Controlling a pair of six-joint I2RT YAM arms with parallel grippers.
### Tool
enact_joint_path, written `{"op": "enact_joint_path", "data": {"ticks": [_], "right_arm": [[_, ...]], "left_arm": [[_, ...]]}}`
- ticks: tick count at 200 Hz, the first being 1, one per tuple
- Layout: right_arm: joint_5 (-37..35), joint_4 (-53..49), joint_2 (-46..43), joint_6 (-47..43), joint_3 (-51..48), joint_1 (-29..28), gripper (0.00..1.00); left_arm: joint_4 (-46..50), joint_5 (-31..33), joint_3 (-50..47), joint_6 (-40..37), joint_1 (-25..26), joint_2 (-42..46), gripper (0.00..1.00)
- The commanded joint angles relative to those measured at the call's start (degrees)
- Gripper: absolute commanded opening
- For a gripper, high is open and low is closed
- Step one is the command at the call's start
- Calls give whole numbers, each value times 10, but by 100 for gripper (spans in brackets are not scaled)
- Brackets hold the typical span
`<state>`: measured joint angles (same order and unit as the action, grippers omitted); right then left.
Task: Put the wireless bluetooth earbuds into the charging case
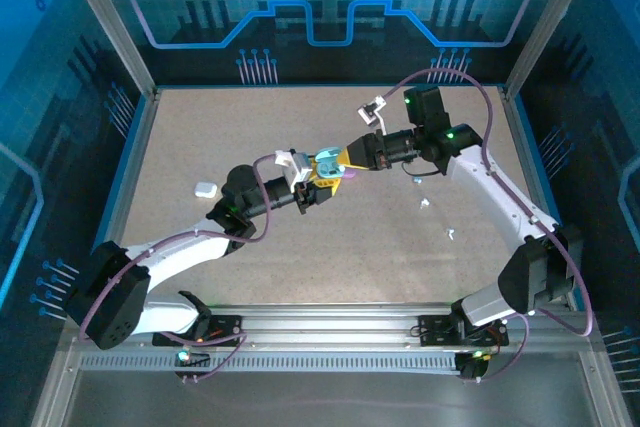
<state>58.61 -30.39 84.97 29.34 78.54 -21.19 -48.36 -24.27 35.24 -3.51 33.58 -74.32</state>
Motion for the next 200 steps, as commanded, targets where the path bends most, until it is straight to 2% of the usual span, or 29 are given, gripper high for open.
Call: {"op": "enact_joint_path", "data": {"ticks": [1,63,115,200], "right_arm": [[-14,4,-3,-2,10,-9,18],[-78,-18,-11,-33,15,-19,19],[-92,-15,-18,-41,14,-25,19],[-141,-79,-15,-83,35,-35,26]], "left_arm": [[-24,-12,21,-5,4,-6,33],[-27,-16,22,-1,5,-4,33],[-32,-16,23,3,5,-6,33],[-37,-16,26,9,5,-4,33]]}}
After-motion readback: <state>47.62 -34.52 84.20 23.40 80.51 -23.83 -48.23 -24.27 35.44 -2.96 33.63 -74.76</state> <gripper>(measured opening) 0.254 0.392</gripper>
